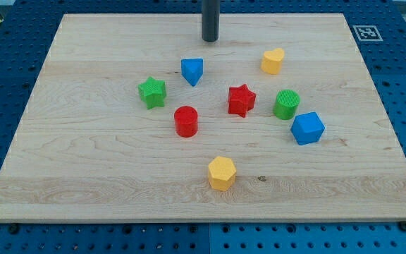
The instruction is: Point your arm to the yellow heart
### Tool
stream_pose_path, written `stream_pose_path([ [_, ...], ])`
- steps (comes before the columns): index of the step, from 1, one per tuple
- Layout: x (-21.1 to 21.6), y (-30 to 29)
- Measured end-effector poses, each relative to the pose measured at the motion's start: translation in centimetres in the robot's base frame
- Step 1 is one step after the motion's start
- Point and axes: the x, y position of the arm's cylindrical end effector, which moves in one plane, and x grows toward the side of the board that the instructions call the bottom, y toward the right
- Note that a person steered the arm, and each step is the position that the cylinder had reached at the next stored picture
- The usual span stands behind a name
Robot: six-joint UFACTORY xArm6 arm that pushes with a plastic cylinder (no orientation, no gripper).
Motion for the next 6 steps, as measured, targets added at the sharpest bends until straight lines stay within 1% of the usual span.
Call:
stream_pose_path([
  [1, 0.1, 1.2],
  [4, 0.0, 1.3],
  [5, 0.3, 3.5],
  [6, 1.9, 8.1],
])
